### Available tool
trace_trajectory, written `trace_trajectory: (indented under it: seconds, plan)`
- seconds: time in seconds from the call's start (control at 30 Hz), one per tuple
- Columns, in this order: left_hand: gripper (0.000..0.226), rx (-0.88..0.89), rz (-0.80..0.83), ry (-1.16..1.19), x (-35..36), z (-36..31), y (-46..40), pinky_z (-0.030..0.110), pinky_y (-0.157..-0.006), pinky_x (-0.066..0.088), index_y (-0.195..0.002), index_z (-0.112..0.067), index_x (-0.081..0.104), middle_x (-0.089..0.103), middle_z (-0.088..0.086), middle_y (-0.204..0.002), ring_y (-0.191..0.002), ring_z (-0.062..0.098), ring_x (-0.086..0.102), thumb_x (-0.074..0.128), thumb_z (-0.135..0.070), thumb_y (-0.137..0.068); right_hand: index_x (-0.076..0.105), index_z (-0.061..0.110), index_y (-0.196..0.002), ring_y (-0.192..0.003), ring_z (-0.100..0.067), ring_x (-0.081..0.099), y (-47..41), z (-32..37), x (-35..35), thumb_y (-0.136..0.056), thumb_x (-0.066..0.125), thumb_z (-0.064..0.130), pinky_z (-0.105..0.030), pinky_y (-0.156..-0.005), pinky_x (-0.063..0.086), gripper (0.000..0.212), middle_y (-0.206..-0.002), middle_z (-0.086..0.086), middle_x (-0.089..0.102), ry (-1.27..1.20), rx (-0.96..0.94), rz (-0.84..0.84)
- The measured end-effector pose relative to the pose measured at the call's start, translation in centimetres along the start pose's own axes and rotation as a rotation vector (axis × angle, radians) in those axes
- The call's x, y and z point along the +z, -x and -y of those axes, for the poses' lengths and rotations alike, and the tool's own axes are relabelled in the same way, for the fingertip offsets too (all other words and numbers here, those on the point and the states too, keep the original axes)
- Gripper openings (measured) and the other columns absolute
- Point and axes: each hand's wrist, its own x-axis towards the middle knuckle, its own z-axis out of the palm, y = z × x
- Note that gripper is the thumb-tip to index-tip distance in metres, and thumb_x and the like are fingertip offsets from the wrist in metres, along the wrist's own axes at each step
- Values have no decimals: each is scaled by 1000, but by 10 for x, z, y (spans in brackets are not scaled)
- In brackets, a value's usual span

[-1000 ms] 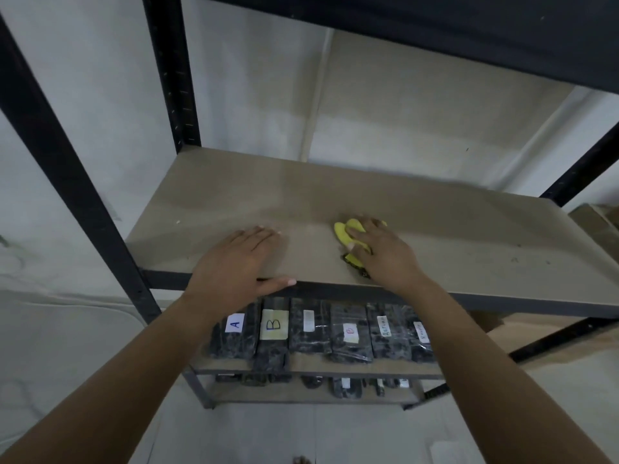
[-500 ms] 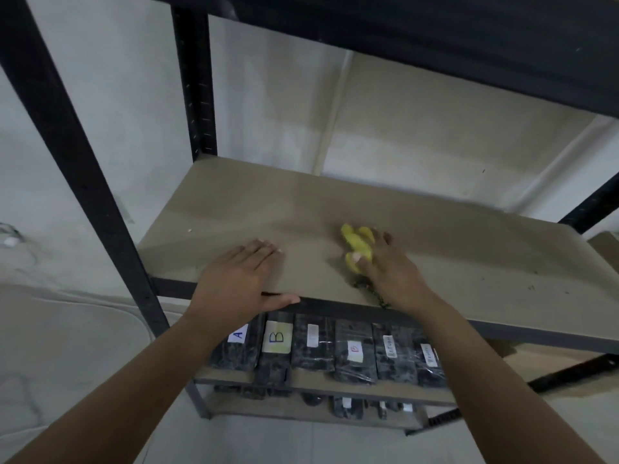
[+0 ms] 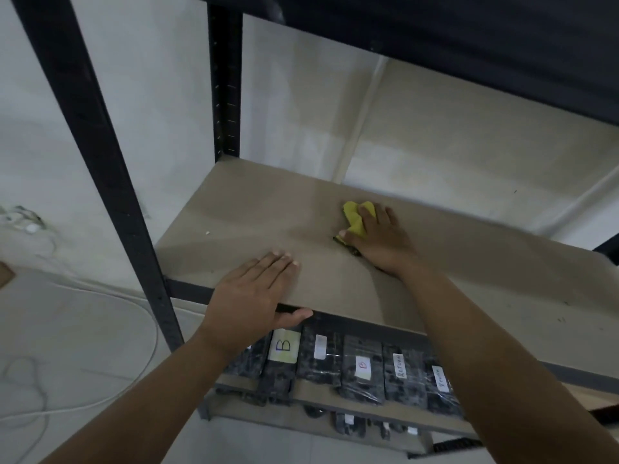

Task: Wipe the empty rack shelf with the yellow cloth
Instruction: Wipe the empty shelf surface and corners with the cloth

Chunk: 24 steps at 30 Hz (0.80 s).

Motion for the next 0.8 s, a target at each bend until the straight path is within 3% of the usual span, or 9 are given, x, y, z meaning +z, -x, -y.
trace_trajectory:
  seconds: [0.2, 0.33, 0.53, 0.67, 0.8]
  plan:
    - [70, 42, -78, -27, 8, 3, 0, 33, -89, 51, -110, -8, 69, 69, 7, -112, -106, 21, 65, 51, -69, -80, 22, 16, -145, -142, -30, 15, -70, 20, -5, -98, 32, 31, -35, -115, 11, 51, -155, -12, 18, 4, -67, -32]
    - [69, 62, -102, -46, 13, 4, 1, 33, -85, 51, -109, -9, 70, 70, 7, -112, -106, 21, 65, 51, -69, -79, 30, 16, -143, -139, -29, 23, -100, 33, -2, -99, 30, 32, -34, -115, 14, 47, -152, -12, 26, -4, -116, -57]
    - [67, 51, -97, -40, 9, 5, 0, 31, -86, 48, -106, -10, 71, 70, 6, -110, -103, 20, 66, 51, -68, -78, 41, 21, -138, -140, -19, 28, -26, 34, 8, -97, 44, 28, -20, -112, 11, 42, -149, -1, 36, -150, -440, -58]
    - [64, 44, -67, 14, 0, 4, 0, 34, -94, 44, -108, -7, 69, 69, 7, -112, -105, 23, 65, 53, -63, -81, 55, 24, -128, -132, -11, 41, 26, 22, 2, -95, 48, 29, -18, -109, 24, 34, -142, 4, 48, -331, -467, -43]
    - [67, -31, 14, -55, -16, 35, 16, 42, -98, 44, -114, -4, 64, 66, 11, -118, -111, 28, 61, 49, -62, -84, 63, 26, -117, -112, -8, 56, -12, 20, -20, -97, 45, 19, -22, -99, 43, 28, -131, 7, 56, -593, -383, -137]
